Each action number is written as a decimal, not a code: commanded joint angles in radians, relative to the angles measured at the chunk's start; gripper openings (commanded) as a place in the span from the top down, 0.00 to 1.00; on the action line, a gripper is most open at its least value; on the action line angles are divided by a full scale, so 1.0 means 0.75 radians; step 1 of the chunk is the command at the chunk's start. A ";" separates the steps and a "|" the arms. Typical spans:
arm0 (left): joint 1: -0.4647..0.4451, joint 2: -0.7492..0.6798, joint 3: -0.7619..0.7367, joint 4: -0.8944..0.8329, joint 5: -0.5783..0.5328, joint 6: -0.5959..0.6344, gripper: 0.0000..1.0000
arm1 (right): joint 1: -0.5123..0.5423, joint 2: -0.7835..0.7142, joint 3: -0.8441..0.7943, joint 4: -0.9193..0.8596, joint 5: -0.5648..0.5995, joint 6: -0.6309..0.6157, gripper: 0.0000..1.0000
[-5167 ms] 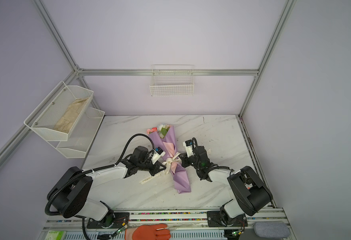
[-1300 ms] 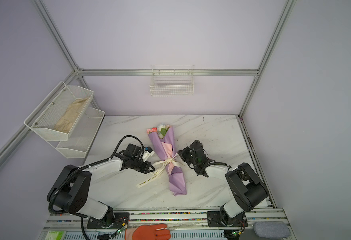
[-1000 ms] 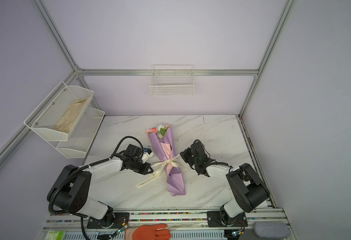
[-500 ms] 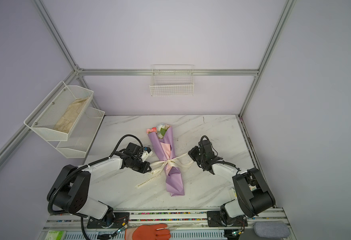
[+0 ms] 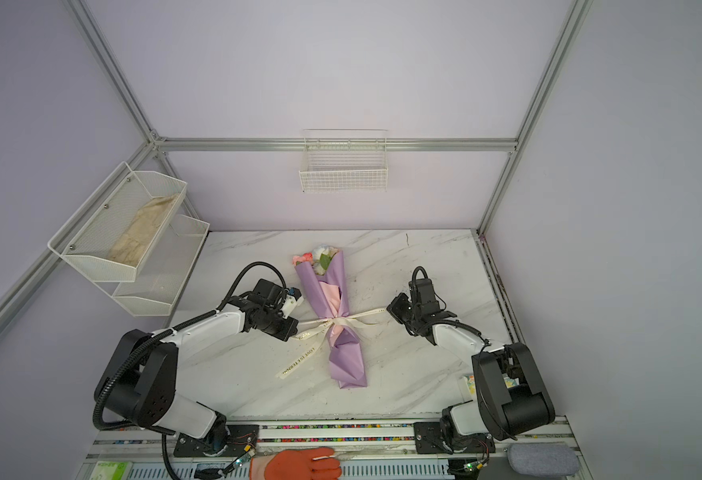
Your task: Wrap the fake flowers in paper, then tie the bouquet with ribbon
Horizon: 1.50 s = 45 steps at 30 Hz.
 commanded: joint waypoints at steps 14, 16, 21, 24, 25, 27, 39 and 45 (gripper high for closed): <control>0.027 0.010 0.079 -0.175 -0.380 -0.043 1.00 | -0.055 -0.001 0.029 -0.161 0.425 -0.104 1.00; 0.027 0.021 0.093 -0.195 -0.440 -0.042 1.00 | -0.061 0.003 0.023 -0.162 0.431 -0.113 1.00; 0.027 0.033 0.101 -0.210 -0.490 -0.050 1.00 | -0.069 0.003 0.017 -0.165 0.439 -0.121 1.00; 0.029 0.032 0.095 -0.209 -0.510 -0.091 1.00 | -0.078 -0.001 0.016 -0.171 0.449 -0.124 1.00; 0.030 0.033 0.091 -0.207 -0.505 -0.093 1.00 | -0.086 -0.001 0.014 -0.168 0.443 -0.127 1.00; 0.036 0.037 0.088 -0.207 -0.502 -0.106 1.00 | -0.099 0.004 0.015 -0.171 0.436 -0.134 1.00; 0.125 0.022 0.080 -0.186 -0.392 -0.154 1.00 | -0.215 -0.041 -0.066 -0.110 0.314 -0.140 1.00; 0.130 0.049 0.070 -0.195 -0.396 -0.169 1.00 | -0.226 -0.097 -0.081 -0.122 0.335 -0.118 1.00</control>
